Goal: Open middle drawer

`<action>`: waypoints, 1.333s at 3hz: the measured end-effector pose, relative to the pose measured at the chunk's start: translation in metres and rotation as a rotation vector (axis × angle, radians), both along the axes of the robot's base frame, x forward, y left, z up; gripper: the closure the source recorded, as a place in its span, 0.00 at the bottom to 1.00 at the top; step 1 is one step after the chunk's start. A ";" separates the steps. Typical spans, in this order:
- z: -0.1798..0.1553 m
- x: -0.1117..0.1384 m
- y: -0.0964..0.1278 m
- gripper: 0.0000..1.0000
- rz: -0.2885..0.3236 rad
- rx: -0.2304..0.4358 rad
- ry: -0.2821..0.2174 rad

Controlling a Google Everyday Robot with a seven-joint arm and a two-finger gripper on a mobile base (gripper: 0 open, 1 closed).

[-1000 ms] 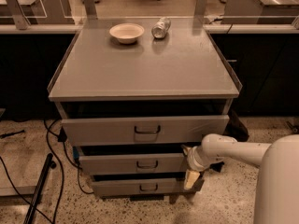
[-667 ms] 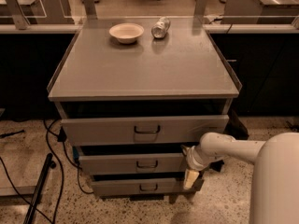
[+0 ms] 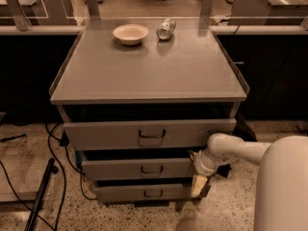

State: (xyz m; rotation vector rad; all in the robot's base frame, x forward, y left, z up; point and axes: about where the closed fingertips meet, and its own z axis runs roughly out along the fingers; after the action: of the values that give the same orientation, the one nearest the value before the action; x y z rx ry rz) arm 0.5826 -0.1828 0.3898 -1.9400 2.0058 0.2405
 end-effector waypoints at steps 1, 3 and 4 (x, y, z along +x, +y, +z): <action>0.000 -0.013 -0.002 0.00 -0.003 0.010 0.071; 0.019 -0.055 -0.005 0.00 0.002 0.041 0.209; 0.036 -0.079 -0.003 0.00 0.015 0.068 0.276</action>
Offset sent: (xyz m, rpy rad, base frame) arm -0.0535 -0.0096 0.0164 0.0333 0.2330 -0.0067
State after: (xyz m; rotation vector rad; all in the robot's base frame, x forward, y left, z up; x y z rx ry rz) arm 0.5037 -0.1860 0.4255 -1.9701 2.1184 0.6012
